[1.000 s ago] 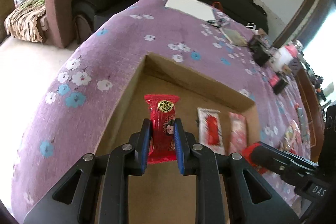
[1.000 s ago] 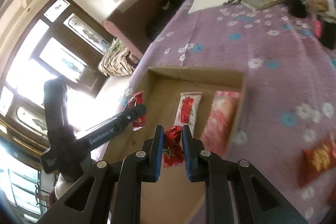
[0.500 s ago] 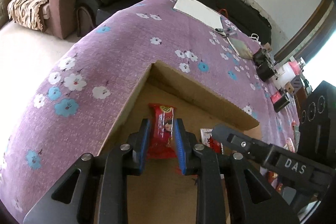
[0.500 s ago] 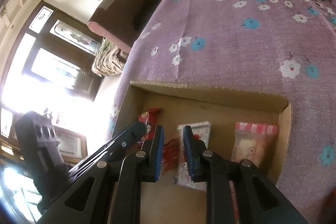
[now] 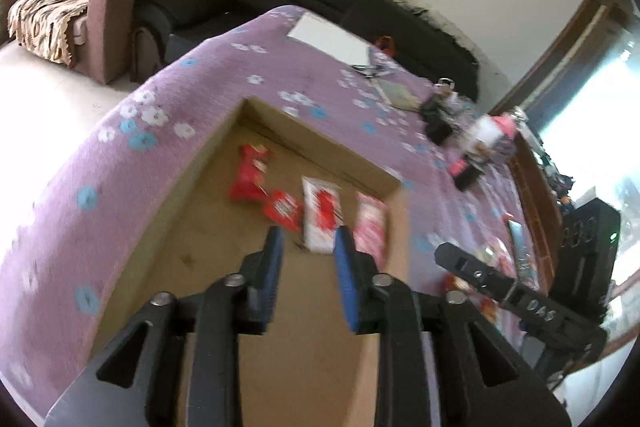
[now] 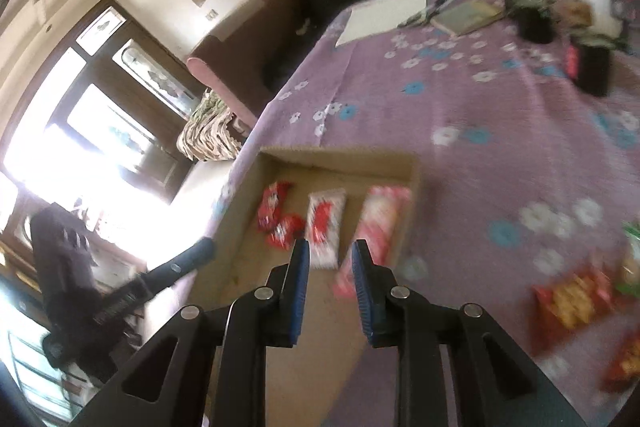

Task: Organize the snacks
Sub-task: 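Move both tools back over the remaining snack pile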

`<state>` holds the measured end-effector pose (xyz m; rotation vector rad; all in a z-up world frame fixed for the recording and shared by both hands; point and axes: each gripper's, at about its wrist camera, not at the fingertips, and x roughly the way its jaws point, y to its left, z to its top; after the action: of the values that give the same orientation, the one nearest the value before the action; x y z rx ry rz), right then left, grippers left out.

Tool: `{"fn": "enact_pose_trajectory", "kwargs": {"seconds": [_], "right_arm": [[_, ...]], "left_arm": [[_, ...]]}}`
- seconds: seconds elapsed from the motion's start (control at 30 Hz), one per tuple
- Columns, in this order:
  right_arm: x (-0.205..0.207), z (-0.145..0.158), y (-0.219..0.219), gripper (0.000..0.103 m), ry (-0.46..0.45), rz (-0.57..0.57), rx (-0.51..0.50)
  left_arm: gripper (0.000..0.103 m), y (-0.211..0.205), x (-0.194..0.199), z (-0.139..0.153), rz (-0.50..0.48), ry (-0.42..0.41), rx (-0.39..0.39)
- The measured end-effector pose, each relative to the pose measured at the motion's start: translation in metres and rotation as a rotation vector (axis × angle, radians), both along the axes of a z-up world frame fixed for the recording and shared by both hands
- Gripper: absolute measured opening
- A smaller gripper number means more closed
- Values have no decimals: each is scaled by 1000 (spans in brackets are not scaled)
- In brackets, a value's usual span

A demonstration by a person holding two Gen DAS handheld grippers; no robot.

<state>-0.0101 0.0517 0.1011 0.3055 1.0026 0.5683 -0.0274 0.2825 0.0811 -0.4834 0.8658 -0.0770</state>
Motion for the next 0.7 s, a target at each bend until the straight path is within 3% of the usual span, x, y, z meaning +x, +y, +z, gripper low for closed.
{"fn": "enact_pose_trajectory", "kwargs": {"seconds": [0.07, 0.27, 0.5, 0.7], "right_arm": [[-26, 5, -19, 30, -50, 2, -31], [-79, 7, -89, 31, -117, -69, -62], [-117, 6, -168, 31, -134, -214, -36], [-141, 3, -208, 33, -132, -290, -10]], "left_arm": [[48, -15, -21, 7, -16, -26, -36], [49, -68, -63, 24, -95, -88, -77], [50, -116, -86, 20, -141, -77, -84], [50, -135, -97, 19, -179, -60, -78]]}}
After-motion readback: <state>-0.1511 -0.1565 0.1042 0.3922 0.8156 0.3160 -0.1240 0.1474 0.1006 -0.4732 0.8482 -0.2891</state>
